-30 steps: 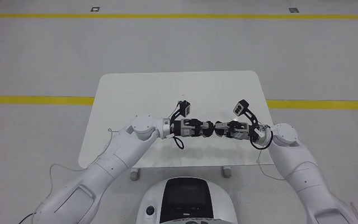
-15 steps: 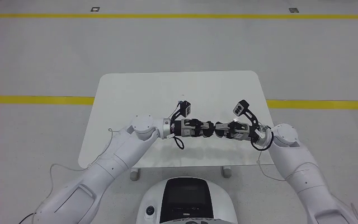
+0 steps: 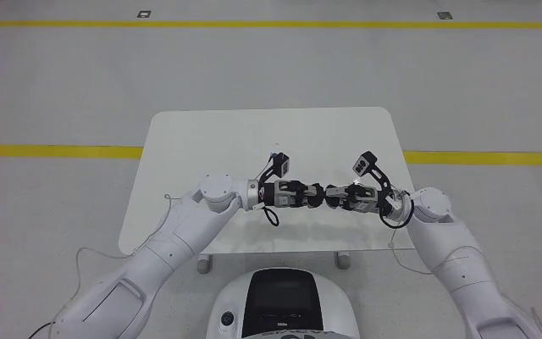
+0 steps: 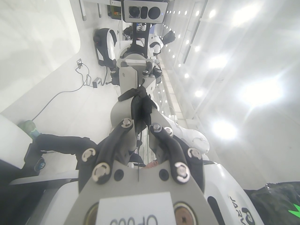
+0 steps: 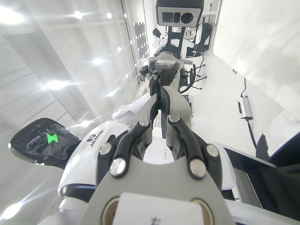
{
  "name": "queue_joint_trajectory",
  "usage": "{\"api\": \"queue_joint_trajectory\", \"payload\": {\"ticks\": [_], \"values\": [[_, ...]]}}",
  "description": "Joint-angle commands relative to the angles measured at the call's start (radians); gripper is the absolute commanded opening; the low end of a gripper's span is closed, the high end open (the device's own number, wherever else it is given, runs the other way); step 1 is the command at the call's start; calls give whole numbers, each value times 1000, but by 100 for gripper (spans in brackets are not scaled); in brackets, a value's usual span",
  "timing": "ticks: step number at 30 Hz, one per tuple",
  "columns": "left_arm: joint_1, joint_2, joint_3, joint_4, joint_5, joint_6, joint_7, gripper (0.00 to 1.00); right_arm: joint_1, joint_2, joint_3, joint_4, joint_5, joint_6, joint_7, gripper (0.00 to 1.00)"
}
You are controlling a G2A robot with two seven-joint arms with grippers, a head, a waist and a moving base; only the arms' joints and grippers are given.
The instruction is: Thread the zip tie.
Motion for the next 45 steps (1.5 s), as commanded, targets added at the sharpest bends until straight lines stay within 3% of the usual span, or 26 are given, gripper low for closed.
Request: {"api": "queue_joint_trajectory", "payload": {"ticks": [1, 11, 13, 22, 24, 32, 42, 43, 45], "values": [[0, 0, 0, 0, 0, -2, -1, 0, 0, 0, 2, 5, 8, 1, 5, 100], [6, 5, -16, -18, 7, -18, 2, 0, -8, 9, 52, 29, 80, 6, 35, 100], [1, 8, -6, -36, 44, -17, -27, 0, -10, 12, 61, 27, 80, 6, 34, 100], [1, 8, -6, -36, 44, -17, -27, 0, -10, 12, 63, 27, 81, 7, 32, 100], [2, 11, -6, -41, 131, -52, 51, 0, -10, 12, 63, 27, 81, 7, 32, 100], [16, 26, -18, -43, 326, -243, 129, 0, -10, 12, 63, 27, 81, 7, 32, 100], [31, 28, -27, -58, 337, -251, 130, 0, -10, 12, 63, 27, 81, 7, 32, 100], [31, 28, -26, -62, 349, -251, 137, 0, -10, 12, 63, 27, 81, 7, 32, 100], [34, 31, -50, -115, 409, -251, 215, 0, -10, 12, 63, 27, 81, 7, 32, 100]]}}
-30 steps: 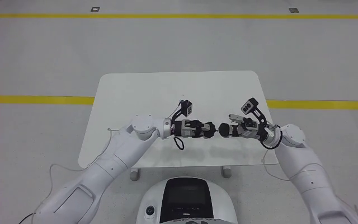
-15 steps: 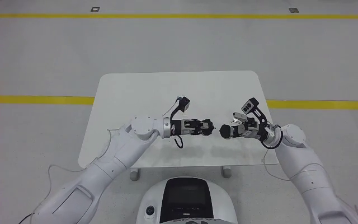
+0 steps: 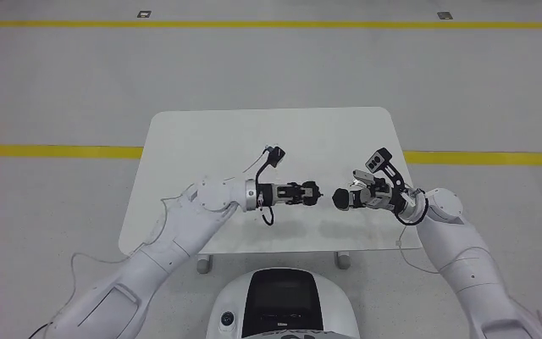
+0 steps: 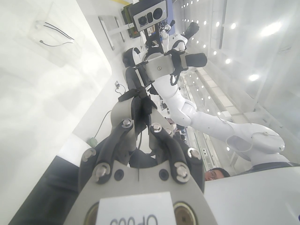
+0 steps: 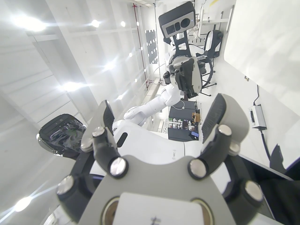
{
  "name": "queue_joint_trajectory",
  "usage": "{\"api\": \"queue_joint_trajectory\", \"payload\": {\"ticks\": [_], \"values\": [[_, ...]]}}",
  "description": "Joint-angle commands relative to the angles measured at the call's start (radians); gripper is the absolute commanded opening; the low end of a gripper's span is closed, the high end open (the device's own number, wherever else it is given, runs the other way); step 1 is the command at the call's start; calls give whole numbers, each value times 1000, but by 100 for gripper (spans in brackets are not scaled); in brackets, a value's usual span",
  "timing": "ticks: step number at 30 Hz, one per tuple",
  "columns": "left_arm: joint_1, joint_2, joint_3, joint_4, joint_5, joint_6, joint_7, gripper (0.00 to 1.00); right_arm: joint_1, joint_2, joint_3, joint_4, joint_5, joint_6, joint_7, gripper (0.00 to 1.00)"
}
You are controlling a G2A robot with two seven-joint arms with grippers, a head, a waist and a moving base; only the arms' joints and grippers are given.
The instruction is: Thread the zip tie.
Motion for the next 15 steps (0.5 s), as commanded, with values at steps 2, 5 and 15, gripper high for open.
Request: {"api": "queue_joint_trajectory", "payload": {"ticks": [2, 5, 15], "values": [[34, 5, -47, -87, 55, 0, 99, 0, 0, 0, 0, 0, 0, 0, 0, 100], [66, 10, -85, -133, 81, 0, 117, 0, 0, 0, 0, 0, 0, 0, 0, 100], [102, 7, -140, -164, 112, 0, 103, 0, 0, 0, 0, 0, 0, 0, 0, 100]]}}
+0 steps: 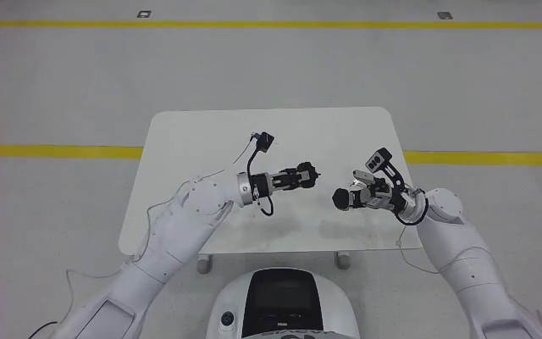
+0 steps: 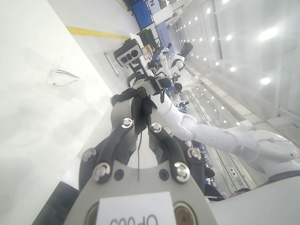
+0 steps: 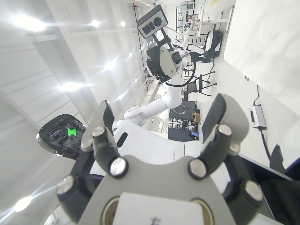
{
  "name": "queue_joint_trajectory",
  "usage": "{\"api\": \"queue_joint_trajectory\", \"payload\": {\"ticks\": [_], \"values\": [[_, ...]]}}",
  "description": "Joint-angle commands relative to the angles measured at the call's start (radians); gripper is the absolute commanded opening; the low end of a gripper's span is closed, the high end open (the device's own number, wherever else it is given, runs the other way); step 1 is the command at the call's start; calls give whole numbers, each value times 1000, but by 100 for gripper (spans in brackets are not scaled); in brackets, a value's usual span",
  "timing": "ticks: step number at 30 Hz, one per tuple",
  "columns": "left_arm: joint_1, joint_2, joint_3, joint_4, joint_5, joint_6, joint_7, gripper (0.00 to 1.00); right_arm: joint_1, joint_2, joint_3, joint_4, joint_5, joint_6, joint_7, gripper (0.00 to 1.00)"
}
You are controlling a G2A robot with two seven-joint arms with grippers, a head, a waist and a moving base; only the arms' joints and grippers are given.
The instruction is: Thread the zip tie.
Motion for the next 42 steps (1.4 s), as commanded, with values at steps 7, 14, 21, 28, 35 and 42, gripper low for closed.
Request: {"api": "queue_joint_trajectory", "payload": {"ticks": [7, 14, 21, 28, 35, 42], "values": [[1, -1, -1, -2, -5, 0, -7, 0, 0, 0, 2, -1, -3, -2, -10, 100], [1, -1, -1, -2, -5, 0, -7, 0, -30, 34, 94, -79, -214, -51, -93, 100], [1, -1, -1, -2, -5, 0, -7, 0, -70, 68, 186, -198, -486, -31, -231, 100], [1, -1, -1, -2, -5, 0, -7, 0, -87, 75, 174, -267, -670, 3, -349, 100], [1, -1, -1, -2, -5, 0, -7, 0, -87, 75, 174, -267, -670, 3, -349, 100], [1, -1, -1, -2, -5, 0, -7, 0, -24, 88, 193, -283, -793, 10, -335, 100]]}}
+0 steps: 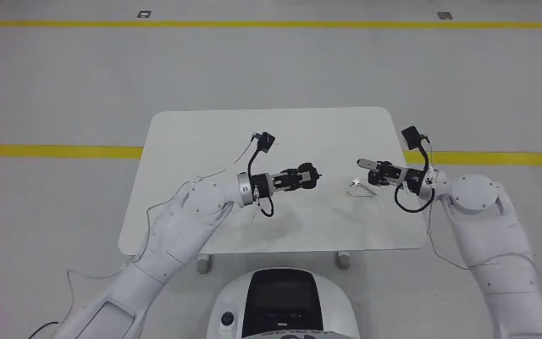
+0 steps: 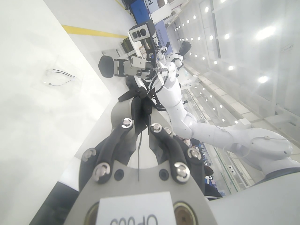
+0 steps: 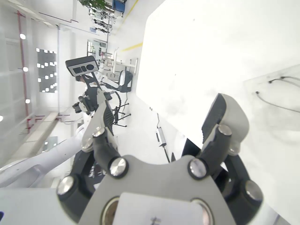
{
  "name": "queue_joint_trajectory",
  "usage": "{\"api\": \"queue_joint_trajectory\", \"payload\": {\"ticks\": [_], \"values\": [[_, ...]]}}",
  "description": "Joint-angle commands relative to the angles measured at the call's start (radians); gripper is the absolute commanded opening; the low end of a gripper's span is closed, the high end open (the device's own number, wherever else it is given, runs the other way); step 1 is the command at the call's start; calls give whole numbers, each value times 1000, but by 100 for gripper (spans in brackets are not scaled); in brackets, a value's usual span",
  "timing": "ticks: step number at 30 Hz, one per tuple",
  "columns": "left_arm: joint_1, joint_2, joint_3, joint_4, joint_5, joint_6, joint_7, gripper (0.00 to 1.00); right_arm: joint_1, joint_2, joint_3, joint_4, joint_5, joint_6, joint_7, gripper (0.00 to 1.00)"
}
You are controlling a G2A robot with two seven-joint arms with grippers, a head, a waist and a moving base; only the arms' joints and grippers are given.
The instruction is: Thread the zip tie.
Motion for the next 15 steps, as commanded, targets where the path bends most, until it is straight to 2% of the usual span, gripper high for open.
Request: {"api": "queue_joint_trajectory", "payload": {"ticks": [1, 7, 9, 10, 15], "values": [[0, 0, 0, 0, 0, 0, 0, 0, 23, 4, 0, -5, -35, -10, 23, 100], [0, 0, 0, 0, 0, 0, 0, 0, 122, 13, -48, 35, -176, -72, 117, 100], [0, 0, 0, 0, 0, 0, 0, 0, 148, 14, -68, 56, -223, -81, 115, 100], [0, 0, 0, 0, 0, 0, 0, 0, 157, 13, -84, 57, -265, -90, 98, 100], [0, 0, 0, 0, 0, 0, 0, 0, 156, 12, -97, 58, -270, -95, 79, 100]]}}
